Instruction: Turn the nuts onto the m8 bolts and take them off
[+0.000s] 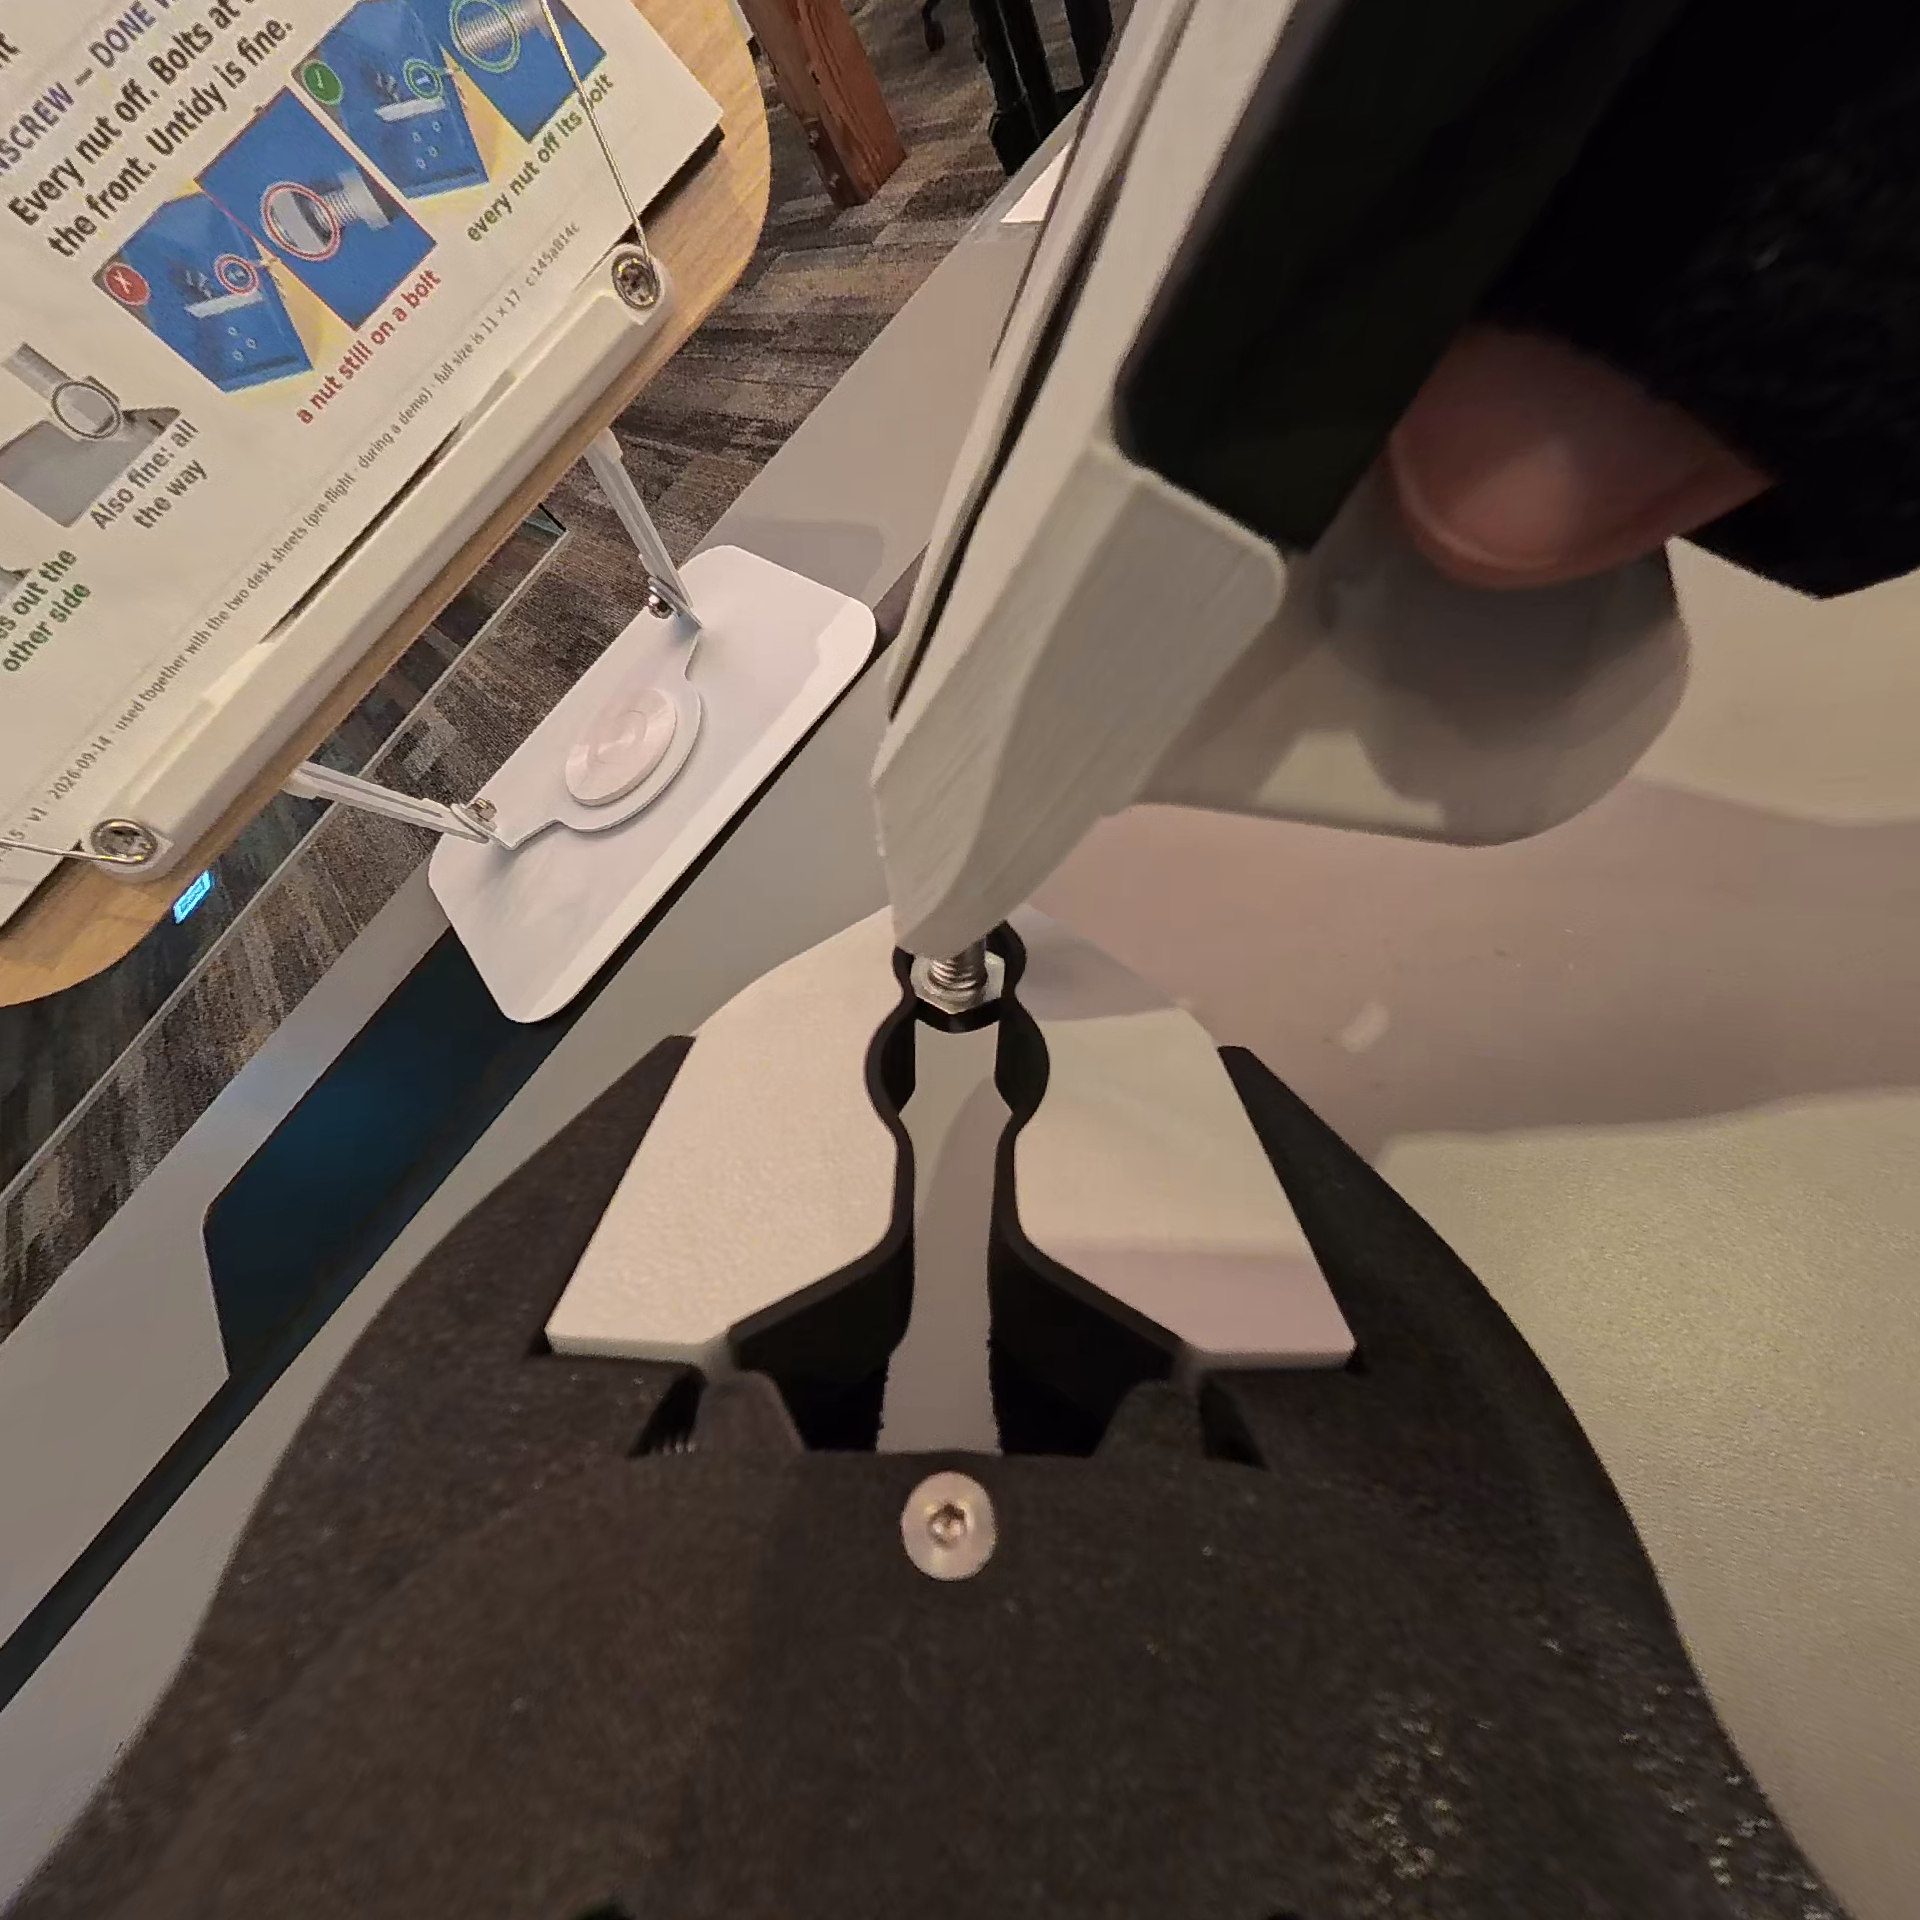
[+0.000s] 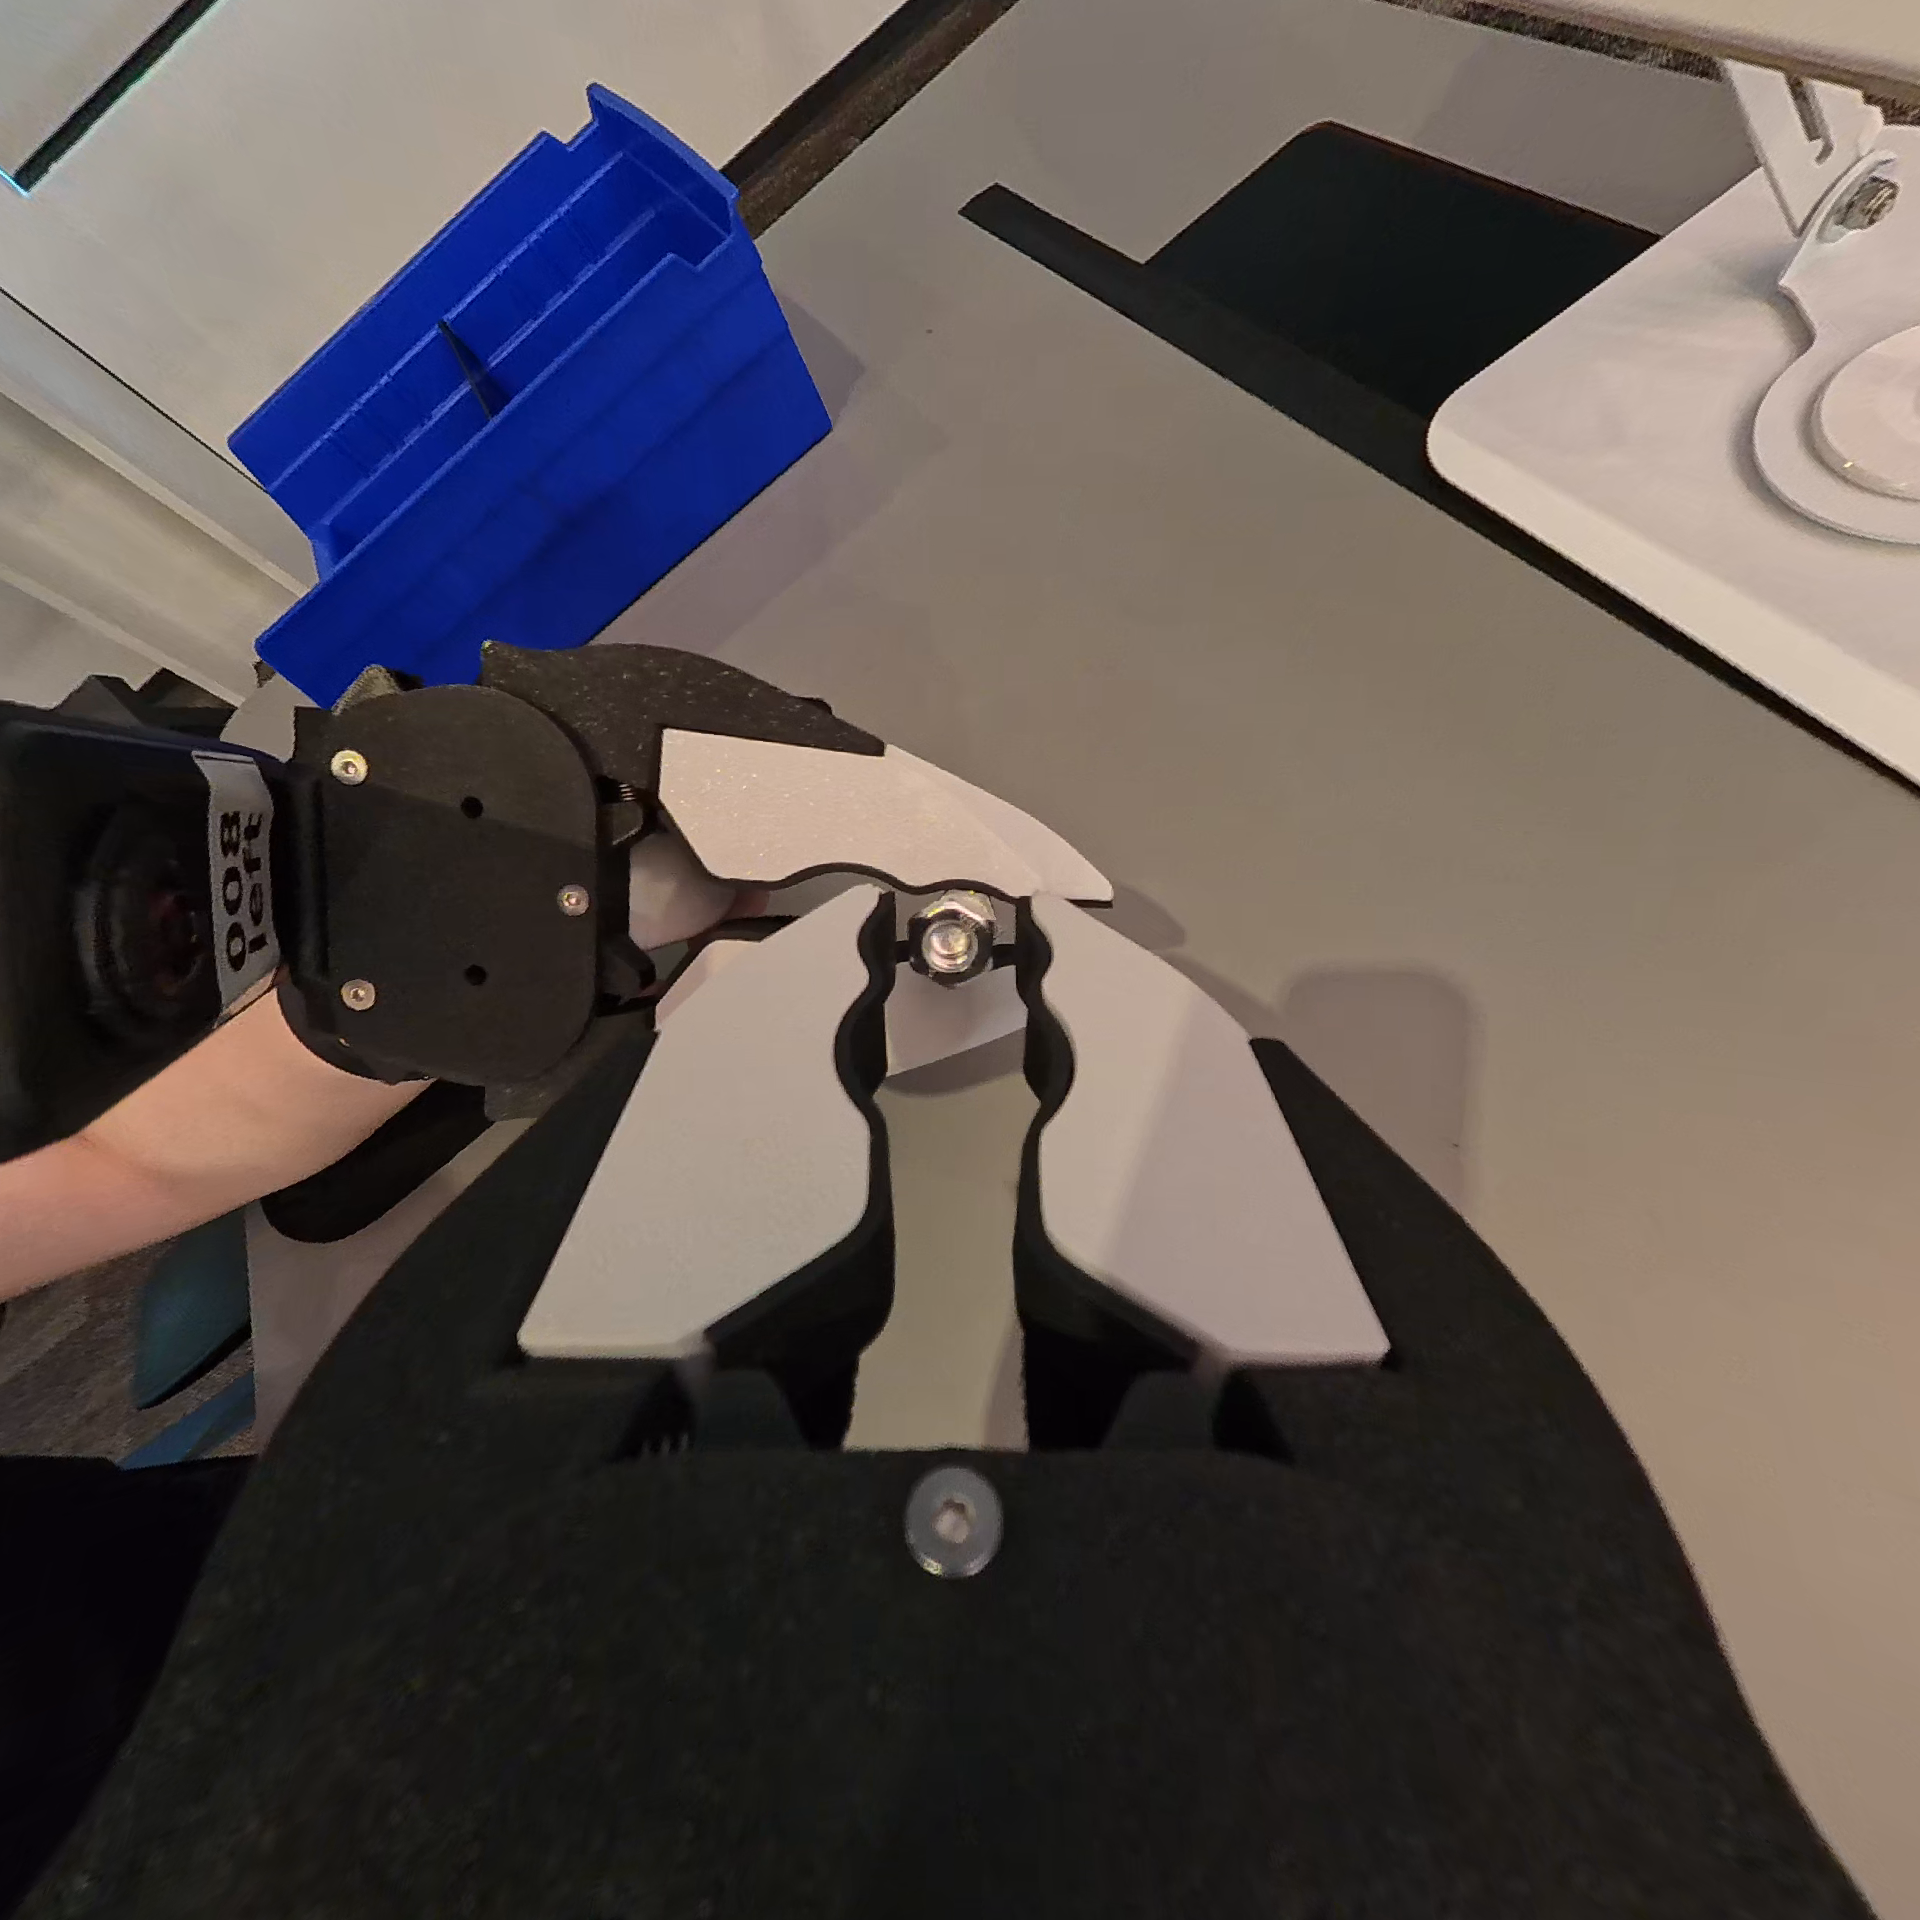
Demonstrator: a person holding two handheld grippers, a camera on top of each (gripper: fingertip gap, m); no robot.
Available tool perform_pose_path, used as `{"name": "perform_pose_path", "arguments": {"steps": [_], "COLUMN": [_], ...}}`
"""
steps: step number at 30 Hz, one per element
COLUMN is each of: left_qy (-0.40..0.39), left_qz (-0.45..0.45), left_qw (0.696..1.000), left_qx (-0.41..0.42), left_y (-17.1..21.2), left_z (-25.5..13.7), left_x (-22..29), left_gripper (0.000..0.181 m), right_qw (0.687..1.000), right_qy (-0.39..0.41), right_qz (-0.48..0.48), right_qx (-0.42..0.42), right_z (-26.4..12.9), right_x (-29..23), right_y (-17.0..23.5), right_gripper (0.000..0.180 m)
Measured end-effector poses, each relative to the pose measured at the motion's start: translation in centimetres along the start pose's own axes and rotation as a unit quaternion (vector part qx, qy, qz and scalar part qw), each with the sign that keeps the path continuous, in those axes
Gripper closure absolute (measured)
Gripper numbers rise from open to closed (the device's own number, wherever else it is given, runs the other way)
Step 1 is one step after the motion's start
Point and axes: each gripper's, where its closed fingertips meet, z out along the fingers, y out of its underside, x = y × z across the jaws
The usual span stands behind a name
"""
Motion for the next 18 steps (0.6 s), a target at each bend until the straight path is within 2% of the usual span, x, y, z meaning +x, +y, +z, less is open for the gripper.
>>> {"name": "perform_pose_path", "arguments": {"steps": [8,13,15,18], "left_qy": [0.023,0.078,0.111,0.154], "left_qz": [-0.033,-0.090,-0.105,-0.123], "left_qw": [0.999,0.991,0.983,0.971], "left_qx": [0.018,0.066,0.099,0.136], "left_y": [-0.4,-1.6,-2.6,-3.9], "left_z": [-0.2,-0.7,-1.3,-2.4], "left_x": [0.1,0.6,1.1,1.7], "left_gripper": [0.171,0.171,0.171,0.171], "right_qw": [0.997,0.974,0.958,0.929], "right_qy": [0.014,-0.016,-0.012,-0.063], "right_qz": [-0.049,-0.199,-0.259,-0.327], "right_qx": [0.061,0.103,0.121,0.161], "right_z": [-1.8,-4.5,-5.4,-6.4], "right_x": [-0.3,-2.3,-2.3,-4.0], "right_y": [-2.3,-3.7,-3.8,-3.4], "right_gripper": [0.150,0.144,0.143,0.144]}}
